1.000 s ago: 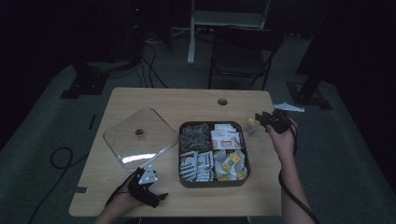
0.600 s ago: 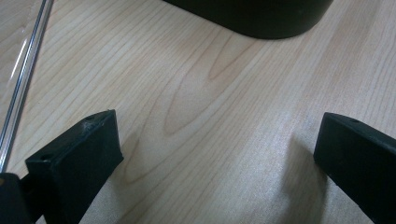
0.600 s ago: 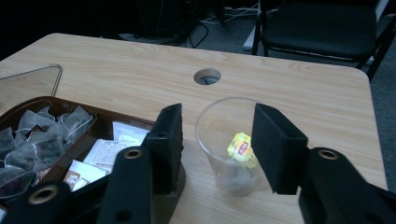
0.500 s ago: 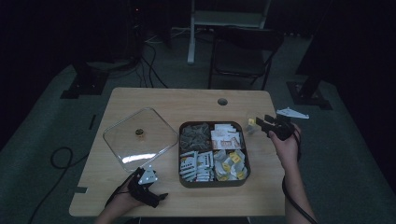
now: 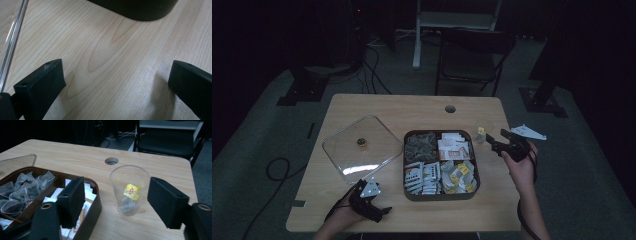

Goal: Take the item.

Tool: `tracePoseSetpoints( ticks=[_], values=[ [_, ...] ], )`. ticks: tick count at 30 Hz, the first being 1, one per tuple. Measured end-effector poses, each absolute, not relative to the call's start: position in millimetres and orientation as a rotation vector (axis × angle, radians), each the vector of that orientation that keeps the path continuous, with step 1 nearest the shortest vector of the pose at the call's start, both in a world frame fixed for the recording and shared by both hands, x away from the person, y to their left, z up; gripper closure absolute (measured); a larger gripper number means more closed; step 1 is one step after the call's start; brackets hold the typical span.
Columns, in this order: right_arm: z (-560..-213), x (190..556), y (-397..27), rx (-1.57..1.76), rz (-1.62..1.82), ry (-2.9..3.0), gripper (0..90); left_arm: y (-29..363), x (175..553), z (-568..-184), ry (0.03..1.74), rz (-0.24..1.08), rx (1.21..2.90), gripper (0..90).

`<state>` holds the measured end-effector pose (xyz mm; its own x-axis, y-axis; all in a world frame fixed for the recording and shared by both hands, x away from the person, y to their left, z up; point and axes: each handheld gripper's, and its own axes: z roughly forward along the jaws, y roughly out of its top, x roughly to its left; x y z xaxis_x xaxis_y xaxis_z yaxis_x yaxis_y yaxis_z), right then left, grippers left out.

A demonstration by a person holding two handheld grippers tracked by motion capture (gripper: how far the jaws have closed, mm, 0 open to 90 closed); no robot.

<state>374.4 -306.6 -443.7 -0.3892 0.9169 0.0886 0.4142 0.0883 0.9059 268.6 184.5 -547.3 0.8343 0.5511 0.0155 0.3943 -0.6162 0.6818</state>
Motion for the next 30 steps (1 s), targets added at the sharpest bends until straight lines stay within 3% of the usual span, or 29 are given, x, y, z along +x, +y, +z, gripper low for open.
tracePoseSetpoints(
  ticks=[13,30],
  values=[
    [-462,350,-301,1.313,1.278,1.904,18.4,185,269,-547,0.686,0.292,2.312,1.3],
    [-488,327,-310,1.326,1.268,1.927,17.0,185,269,-547,0.686,0.292,2.312,1.2]
  ],
)
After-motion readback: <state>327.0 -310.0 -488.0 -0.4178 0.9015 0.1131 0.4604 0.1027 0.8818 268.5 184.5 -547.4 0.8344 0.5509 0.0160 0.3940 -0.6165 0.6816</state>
